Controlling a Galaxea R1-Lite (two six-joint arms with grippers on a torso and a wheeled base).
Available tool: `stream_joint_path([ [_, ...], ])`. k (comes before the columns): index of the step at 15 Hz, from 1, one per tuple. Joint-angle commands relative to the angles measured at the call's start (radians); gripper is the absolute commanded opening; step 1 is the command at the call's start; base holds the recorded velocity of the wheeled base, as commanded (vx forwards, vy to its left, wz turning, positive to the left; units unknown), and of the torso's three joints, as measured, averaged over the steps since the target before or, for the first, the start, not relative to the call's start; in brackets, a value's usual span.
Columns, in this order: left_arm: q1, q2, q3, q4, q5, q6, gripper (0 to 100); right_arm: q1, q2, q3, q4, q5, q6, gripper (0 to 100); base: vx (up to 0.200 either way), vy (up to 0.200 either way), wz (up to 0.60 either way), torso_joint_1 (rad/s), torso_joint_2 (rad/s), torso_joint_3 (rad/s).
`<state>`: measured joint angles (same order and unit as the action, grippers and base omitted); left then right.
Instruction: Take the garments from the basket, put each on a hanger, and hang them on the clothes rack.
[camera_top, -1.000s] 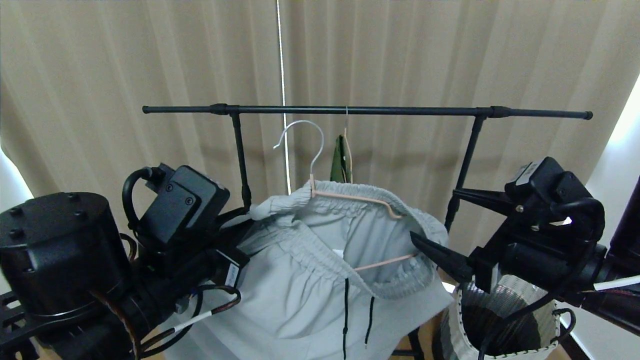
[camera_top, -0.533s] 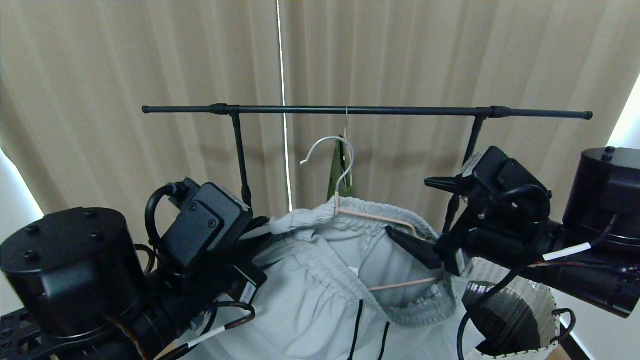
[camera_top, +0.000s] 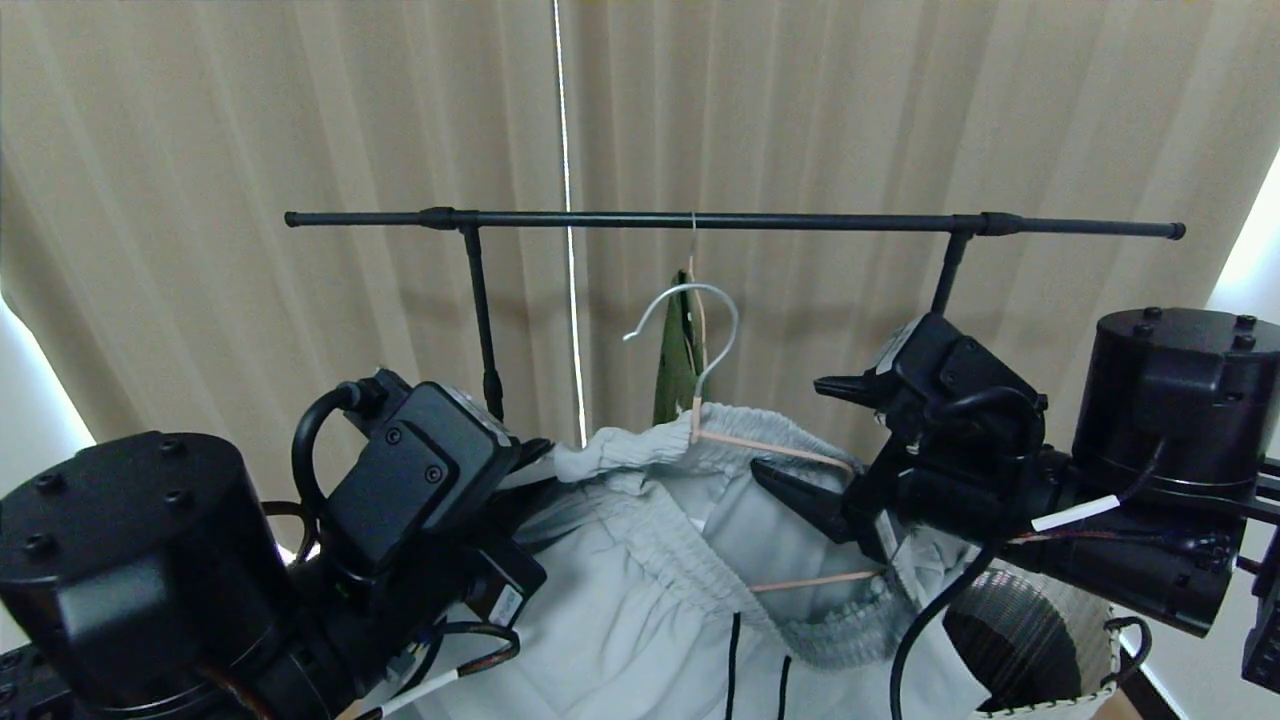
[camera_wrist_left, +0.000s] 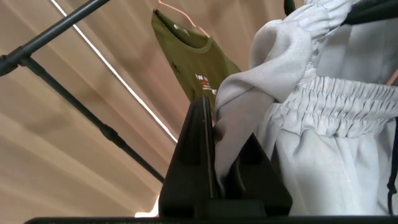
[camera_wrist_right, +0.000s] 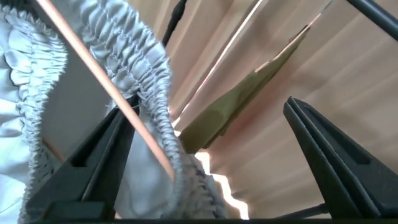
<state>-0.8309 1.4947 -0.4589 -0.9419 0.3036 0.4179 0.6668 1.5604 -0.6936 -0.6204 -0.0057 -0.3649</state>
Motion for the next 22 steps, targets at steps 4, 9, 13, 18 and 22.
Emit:
stream_joint_path([
  [4,0.004,-0.002,-0.001,0.000,0.002,-0.001,0,0.007,-0.005,0.002,-0.002,0.000,0.000,0,0.000,0.000,0.00,0.000,0.00,0.000],
  [9,0.019,0.002,0.000,0.000,0.006,-0.013,0,0.014,-0.017,0.008,-0.009,0.000,0.001,0,0.000,0.000,0.00,0.000,0.00,0.000],
  [13,0.032,-0.002,0.013,0.000,-0.003,-0.053,100,0.013,-0.033,0.006,-0.009,-0.005,0.003,0,0.000,0.000,0.00,0.000,0.00,0.000],
  [18,0.030,-0.028,0.042,-0.003,-0.014,-0.054,100,-0.016,-0.054,0.016,-0.002,-0.011,0.004,0,0.000,0.000,0.00,0.000,0.00,0.000],
  [22,0.033,-0.125,0.121,0.000,-0.120,-0.080,100,-0.112,-0.118,0.055,0.002,-0.025,0.003,0,0.000,0.000,0.00,0.000,0.00,0.000],
])
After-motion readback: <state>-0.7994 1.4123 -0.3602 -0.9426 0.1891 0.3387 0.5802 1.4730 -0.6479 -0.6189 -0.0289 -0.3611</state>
